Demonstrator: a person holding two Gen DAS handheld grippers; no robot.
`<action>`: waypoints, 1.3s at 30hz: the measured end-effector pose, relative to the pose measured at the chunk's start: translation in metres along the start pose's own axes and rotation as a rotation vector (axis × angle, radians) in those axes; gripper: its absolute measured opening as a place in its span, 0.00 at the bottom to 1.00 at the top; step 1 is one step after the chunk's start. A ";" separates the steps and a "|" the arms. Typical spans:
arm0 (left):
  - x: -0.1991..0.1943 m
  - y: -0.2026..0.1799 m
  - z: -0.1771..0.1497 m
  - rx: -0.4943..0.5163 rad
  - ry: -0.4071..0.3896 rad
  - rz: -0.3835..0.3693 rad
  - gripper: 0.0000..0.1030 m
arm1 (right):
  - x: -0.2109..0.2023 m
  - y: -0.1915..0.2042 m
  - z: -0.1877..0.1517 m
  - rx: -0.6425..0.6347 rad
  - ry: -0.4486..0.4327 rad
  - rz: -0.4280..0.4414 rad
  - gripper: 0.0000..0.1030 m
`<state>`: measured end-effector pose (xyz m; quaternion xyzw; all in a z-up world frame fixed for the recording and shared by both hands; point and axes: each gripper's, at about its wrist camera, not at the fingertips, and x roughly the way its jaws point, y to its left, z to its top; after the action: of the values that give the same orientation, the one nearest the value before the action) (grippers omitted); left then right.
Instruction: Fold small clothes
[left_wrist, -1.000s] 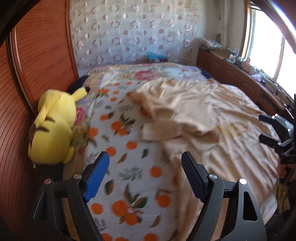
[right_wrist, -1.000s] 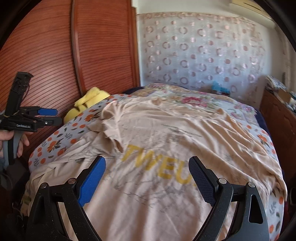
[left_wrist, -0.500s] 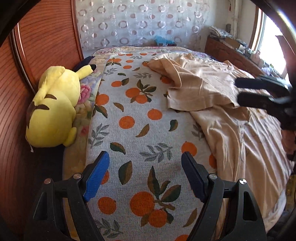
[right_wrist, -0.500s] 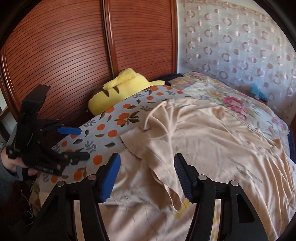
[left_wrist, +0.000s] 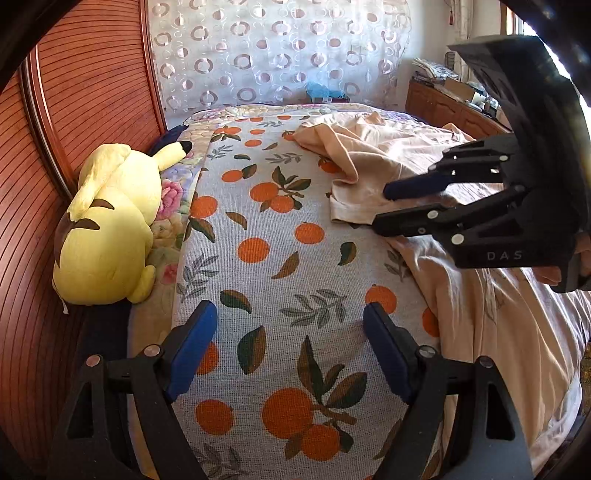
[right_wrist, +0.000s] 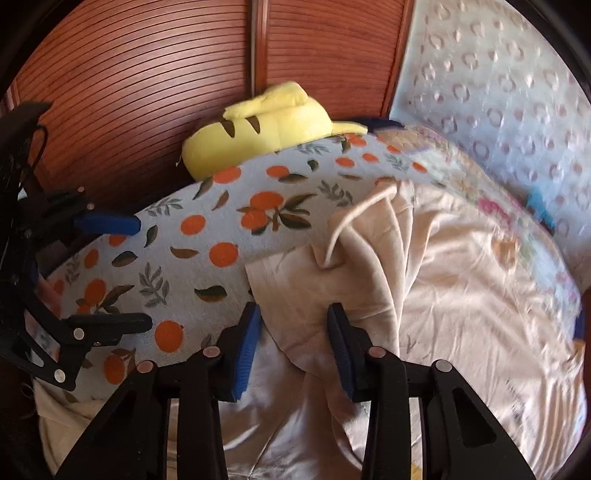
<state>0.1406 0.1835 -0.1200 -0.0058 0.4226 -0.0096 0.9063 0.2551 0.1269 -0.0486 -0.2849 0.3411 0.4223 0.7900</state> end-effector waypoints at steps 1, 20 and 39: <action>0.000 0.000 0.000 0.000 0.000 0.002 0.80 | 0.002 0.002 0.002 -0.001 0.006 0.008 0.18; 0.001 -0.001 0.000 -0.002 -0.002 0.006 0.80 | -0.062 -0.091 -0.028 0.342 -0.151 -0.216 0.03; 0.002 -0.001 0.000 -0.002 -0.003 0.008 0.80 | -0.027 -0.078 -0.067 0.461 -0.071 -0.122 0.46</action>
<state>0.1414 0.1825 -0.1217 -0.0051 0.4213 -0.0056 0.9069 0.2912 0.0275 -0.0551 -0.1022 0.3826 0.2946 0.8697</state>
